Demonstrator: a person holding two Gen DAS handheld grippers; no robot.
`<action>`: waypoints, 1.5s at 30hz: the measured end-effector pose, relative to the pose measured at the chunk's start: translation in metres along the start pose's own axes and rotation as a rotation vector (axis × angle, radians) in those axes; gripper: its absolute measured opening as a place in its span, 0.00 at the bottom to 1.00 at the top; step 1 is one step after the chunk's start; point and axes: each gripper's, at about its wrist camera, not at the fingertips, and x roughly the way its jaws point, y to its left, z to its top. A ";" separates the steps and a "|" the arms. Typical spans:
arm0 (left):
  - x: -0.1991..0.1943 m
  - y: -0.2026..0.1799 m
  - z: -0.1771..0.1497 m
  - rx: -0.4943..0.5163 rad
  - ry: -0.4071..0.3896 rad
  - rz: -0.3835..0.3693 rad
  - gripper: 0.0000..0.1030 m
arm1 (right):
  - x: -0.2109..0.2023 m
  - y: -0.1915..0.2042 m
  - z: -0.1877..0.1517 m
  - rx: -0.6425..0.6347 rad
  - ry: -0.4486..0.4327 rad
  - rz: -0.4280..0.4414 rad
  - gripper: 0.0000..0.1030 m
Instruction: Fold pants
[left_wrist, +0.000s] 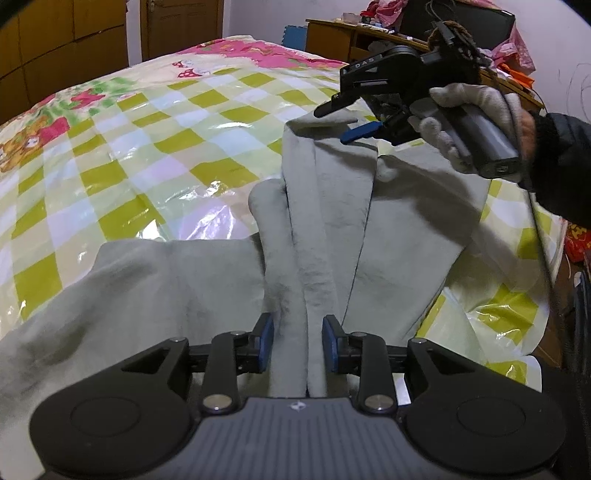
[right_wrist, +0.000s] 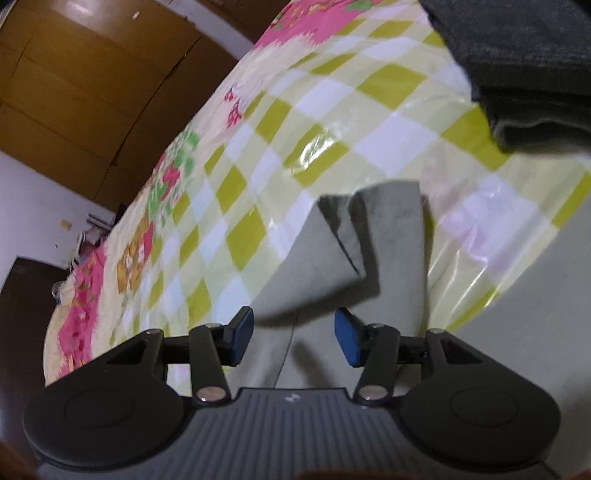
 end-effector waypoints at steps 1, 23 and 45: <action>0.000 -0.001 0.000 -0.001 -0.001 -0.003 0.41 | 0.003 0.000 0.002 0.001 -0.019 -0.005 0.49; -0.026 0.007 0.016 -0.019 -0.083 0.033 0.44 | -0.024 0.091 0.045 -0.250 -0.080 0.079 0.24; -0.001 0.019 -0.012 -0.131 -0.134 -0.064 0.47 | 0.064 0.056 0.018 -0.239 -0.024 -0.351 0.10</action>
